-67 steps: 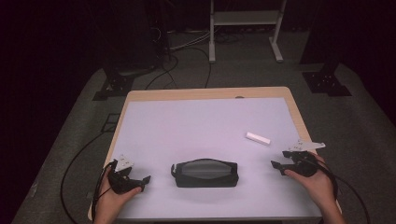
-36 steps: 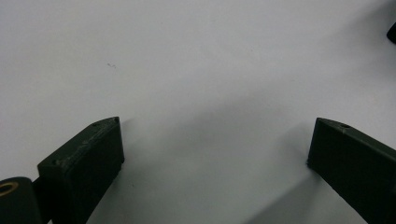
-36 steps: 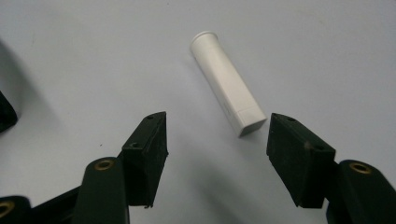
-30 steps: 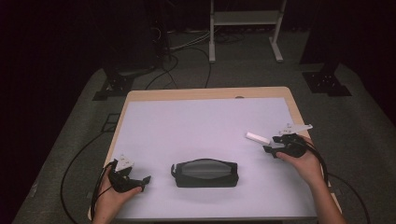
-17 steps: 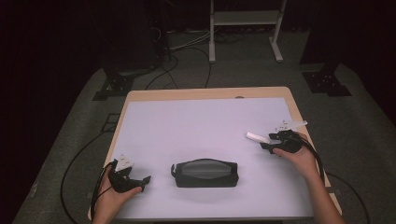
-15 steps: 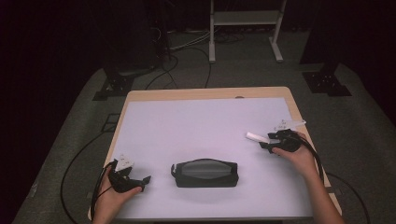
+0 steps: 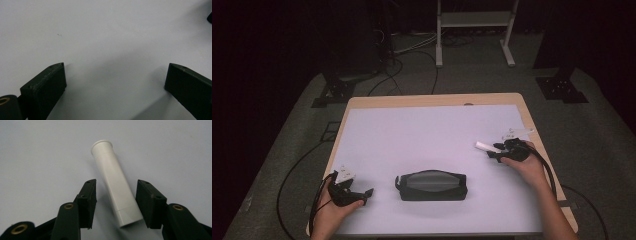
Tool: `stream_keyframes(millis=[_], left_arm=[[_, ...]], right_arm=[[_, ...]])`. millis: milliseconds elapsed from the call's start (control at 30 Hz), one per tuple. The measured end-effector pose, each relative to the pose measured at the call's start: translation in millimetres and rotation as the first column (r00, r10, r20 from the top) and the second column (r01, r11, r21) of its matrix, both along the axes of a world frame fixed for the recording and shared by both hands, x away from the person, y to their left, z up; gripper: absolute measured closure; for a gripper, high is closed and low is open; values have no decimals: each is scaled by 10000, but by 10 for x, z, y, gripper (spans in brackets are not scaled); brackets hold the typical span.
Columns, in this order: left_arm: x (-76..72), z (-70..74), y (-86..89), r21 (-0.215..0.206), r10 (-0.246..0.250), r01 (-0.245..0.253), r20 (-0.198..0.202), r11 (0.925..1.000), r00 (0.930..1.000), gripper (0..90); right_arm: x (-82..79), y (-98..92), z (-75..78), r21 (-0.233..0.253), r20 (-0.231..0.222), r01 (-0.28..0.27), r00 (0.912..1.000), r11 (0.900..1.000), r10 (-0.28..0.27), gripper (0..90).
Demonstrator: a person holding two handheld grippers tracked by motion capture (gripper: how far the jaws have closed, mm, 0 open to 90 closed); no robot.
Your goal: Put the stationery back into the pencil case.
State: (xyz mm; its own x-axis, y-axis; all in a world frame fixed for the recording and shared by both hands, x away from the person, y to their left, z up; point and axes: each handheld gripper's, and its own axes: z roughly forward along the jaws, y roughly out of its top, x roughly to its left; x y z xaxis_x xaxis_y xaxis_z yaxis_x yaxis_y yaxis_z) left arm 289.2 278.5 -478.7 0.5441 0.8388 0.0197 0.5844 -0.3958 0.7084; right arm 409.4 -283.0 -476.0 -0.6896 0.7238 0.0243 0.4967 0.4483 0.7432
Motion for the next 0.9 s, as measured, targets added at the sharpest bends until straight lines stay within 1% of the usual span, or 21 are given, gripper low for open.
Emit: stream_keyframes(millis=[33, 100, 200, 300, 467, 600, 633, 733, 900], left_arm=[[0, 0, 0, 0, 0, 0, 0, 10000, 10000, 26], [0, 0, 0, -3, -2, 2, -2, 10000, 10000, 26], [0, 0, 0, -8, 0, 0, 0, 10000, 10000, 26], [0, 0, 1, -5, -2, 2, -2, 10000, 10000, 26], [0, 0, 1, -10, -1, 1, -4, 10000, 10000, 26], [1, 0, 1, -12, -2, 2, -8, 10000, 10000, 26], [1, -1, 1, -14, 1, -1, -8, 10000, 10000, 26], [1, 0, 1, -13, -3, 3, -11, 10000, 10000, 26], [1, -1, 1, -14, 0, 0, -9, 10000, 10000, 26]], right_arm=[[0, 0, 0, 0, 0, 0, 10000, 10000, 0, 504], [8, -6, -16, 19, 117, -33, 9999, 10000, 33, 543], [3, -13, -21, 32, 123, 41, 9999, 10000, -42, 579], [0, -21, -26, 52, 179, 7, 9998, 10000, -8, 591], [-24, -20, -40, 39, 362, -86, 9993, 10000, 85, 638], [-37, -11, -44, 73, 397, -75, 9992, 9999, 72, 655], [-45, -8, -47, 80, 423, -79, 9991, 9999, 75, 676], [-51, -2, -46, 84, 422, -108, 9991, 9999, 104, 695], [-57, 2, -47, 89, 438, -58, 9990, 9999, 54, 700]])
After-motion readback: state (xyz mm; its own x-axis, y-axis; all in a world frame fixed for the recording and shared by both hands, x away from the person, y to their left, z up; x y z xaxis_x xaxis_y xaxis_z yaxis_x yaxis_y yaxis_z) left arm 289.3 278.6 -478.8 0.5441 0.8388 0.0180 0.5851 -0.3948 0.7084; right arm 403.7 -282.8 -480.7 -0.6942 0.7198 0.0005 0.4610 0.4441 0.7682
